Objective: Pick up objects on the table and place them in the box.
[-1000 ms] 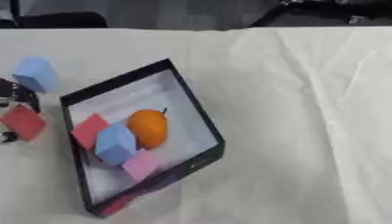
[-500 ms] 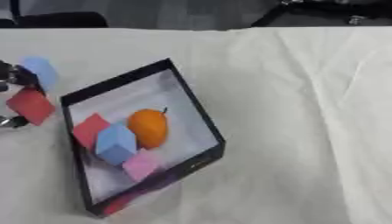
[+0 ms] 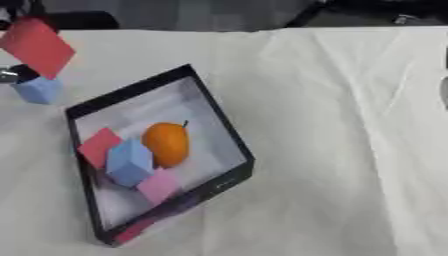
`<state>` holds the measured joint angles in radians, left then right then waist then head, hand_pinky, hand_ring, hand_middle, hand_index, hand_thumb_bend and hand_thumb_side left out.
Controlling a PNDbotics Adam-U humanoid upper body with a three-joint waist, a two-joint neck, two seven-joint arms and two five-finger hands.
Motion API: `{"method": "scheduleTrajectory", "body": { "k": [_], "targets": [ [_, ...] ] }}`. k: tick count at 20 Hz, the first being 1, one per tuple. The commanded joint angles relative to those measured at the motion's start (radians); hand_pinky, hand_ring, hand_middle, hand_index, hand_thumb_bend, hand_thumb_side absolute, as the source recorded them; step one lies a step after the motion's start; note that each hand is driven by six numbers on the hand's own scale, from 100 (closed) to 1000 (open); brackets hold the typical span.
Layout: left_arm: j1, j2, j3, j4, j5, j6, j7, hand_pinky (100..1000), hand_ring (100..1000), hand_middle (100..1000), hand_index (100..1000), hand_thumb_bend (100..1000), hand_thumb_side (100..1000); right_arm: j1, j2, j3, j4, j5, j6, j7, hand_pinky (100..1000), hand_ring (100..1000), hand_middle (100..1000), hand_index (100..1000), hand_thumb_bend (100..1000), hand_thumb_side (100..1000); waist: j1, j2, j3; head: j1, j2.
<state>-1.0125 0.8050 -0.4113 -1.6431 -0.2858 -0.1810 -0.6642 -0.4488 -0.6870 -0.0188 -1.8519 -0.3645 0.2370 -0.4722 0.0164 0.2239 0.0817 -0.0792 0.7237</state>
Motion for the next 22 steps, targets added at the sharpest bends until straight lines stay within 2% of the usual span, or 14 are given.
{"method": "scheduleTrajectory", "body": {
  "k": [1,7,13,18,20,21,22],
  "targets": [
    [-0.058,-0.052,-0.020,-0.012,0.023,0.042,-0.031,734,648,612,646,100,100,-0.016,-0.034,-0.004,-0.005,0.007,0.000,0.007,866,761,730,800,100,543,0.006,-0.037,0.001,-0.017,0.003],
    [-0.129,-0.179,-0.102,0.062,-0.029,0.074,-0.072,727,647,610,644,128,100,-0.027,-0.034,0.002,-0.005,0.011,0.001,0.014,866,763,732,800,100,538,0.012,-0.044,0.001,-0.017,0.003],
    [-0.137,-0.276,-0.181,0.192,-0.154,0.037,-0.103,725,655,617,647,182,100,-0.037,-0.030,0.008,-0.006,0.012,0.004,0.018,866,763,733,800,100,538,0.015,-0.042,-0.003,-0.009,0.003],
    [-0.104,-0.323,-0.204,0.266,-0.234,-0.008,-0.100,735,668,628,660,223,100,-0.044,-0.025,0.007,-0.009,0.012,0.003,0.015,866,763,733,800,100,534,0.015,-0.041,-0.008,-0.007,0.014],
    [-0.091,-0.331,-0.207,0.285,-0.259,-0.016,-0.106,743,683,644,674,269,100,-0.044,-0.024,0.007,-0.009,0.012,0.002,0.014,866,762,733,799,100,535,0.014,-0.041,-0.009,-0.009,0.016],
    [-0.084,-0.332,-0.209,0.295,-0.274,-0.020,-0.111,752,696,658,689,320,103,-0.043,-0.024,0.006,-0.009,0.012,0.002,0.013,866,762,733,799,100,535,0.014,-0.041,-0.010,-0.010,0.017],
    [-0.078,-0.334,-0.209,0.304,-0.286,-0.025,-0.116,763,712,677,711,359,142,-0.043,-0.024,0.006,-0.009,0.012,0.002,0.013,866,762,733,799,100,535,0.014,-0.041,-0.010,-0.010,0.017]
  ]
}}
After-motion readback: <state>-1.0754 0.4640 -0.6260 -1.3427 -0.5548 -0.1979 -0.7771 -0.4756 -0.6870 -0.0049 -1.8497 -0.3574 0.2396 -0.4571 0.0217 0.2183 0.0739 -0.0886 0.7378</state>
